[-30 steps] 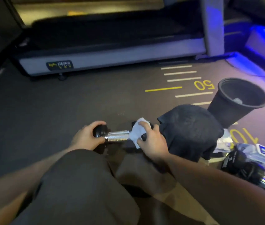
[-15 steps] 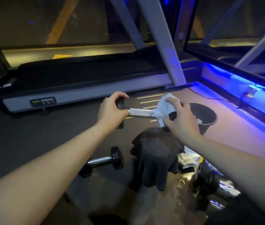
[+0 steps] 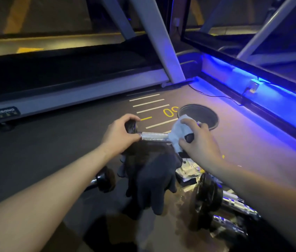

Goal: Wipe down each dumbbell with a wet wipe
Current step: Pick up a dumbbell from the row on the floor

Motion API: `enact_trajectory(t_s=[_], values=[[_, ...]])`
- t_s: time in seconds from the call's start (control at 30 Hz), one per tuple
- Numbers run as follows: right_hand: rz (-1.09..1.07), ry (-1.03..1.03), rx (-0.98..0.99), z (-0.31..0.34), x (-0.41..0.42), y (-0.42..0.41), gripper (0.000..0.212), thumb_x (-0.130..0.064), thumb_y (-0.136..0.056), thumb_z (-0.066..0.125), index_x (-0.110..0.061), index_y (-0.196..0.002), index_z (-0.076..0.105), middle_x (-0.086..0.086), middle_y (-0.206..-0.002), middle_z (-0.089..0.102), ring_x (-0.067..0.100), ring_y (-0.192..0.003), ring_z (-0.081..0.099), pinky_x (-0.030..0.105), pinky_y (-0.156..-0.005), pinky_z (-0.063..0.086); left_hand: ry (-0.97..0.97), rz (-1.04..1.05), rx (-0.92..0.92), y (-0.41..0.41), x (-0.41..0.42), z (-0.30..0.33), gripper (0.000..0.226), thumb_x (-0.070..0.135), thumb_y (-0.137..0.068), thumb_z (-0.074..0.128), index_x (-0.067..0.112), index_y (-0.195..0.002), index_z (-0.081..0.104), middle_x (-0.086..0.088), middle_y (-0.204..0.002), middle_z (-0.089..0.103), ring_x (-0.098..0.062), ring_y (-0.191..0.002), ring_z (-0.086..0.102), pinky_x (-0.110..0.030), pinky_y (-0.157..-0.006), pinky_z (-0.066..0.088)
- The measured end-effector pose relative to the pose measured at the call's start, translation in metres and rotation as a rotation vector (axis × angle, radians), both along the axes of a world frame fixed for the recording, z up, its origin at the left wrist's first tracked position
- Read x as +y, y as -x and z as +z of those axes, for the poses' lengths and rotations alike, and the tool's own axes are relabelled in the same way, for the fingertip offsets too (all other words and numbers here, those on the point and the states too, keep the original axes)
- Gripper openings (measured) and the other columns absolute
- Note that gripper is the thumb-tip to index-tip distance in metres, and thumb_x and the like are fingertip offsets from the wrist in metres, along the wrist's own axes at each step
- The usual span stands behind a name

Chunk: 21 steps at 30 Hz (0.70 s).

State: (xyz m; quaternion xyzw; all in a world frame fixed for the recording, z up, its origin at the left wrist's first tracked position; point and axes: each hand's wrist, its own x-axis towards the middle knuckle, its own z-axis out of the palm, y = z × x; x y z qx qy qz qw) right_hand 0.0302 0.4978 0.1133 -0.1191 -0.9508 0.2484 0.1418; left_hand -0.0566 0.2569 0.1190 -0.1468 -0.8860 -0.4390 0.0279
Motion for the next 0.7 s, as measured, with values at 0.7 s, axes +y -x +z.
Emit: enact_trajectory(t_s=[0.7], values=[[0.041, -0.024, -0.190, -0.021, -0.012, 0.007, 0.056, -0.029, -0.088, 0.057, -0.043, -0.137, 0.032, 0.005, -0.117, 0.034, 0.039, -0.082, 0.060, 0.036, -0.067, 0.043, -0.037, -0.441, -0.445, 0.040, -0.057, -0.049, 0.132, 0.059, -0.037, 0.097, 0.069, -0.141, 0.016, 0.007, -0.162, 0.023, -0.011, -0.147, 0.031, -0.037, -0.122, 0.028]])
